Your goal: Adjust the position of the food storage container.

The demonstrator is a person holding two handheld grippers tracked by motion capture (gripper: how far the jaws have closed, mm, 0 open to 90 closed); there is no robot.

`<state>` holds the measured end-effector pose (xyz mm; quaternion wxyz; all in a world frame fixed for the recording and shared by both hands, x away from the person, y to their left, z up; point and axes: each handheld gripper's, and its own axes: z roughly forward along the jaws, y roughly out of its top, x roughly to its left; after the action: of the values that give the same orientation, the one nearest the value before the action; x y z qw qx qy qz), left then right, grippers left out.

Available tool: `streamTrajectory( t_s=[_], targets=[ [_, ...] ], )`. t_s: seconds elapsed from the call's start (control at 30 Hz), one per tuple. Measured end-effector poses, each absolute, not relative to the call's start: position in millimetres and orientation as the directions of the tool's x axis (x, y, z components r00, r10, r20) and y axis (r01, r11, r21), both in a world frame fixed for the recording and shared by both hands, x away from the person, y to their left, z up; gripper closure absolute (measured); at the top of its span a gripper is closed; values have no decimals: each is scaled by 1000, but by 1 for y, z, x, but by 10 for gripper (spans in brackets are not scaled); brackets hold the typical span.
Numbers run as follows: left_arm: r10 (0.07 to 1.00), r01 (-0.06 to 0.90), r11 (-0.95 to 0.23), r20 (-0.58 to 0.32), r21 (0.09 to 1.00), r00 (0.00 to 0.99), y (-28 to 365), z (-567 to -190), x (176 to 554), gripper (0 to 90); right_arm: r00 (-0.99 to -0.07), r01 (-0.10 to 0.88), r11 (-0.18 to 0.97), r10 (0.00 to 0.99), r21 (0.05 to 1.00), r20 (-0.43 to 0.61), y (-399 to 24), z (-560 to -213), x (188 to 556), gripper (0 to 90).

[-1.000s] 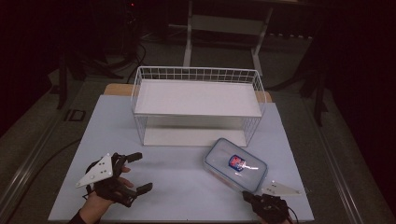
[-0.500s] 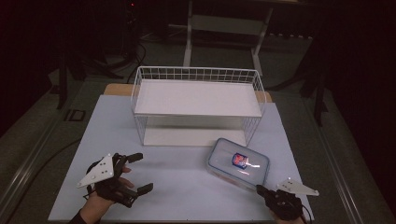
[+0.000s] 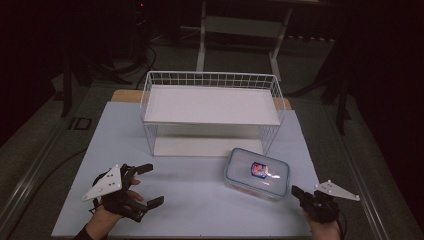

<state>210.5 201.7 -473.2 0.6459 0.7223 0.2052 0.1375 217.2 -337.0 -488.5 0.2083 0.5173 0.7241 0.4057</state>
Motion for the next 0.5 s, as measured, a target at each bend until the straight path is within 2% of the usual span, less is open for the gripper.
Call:
streamTrajectory(
  t_s=[0.23, 0.5],
  targets=[
    [472, 122, -82, -69, 989, 879, 201, -474, 211, 3, -317, 598, 111, 942, 794, 107, -352, -495, 252, 900],
    [471, 124, -79, -73, 989, 879, 202, -474, 212, 3, -336, 601, 160, 940, 783, 66, -344, -505, 282, 900]
  ],
)
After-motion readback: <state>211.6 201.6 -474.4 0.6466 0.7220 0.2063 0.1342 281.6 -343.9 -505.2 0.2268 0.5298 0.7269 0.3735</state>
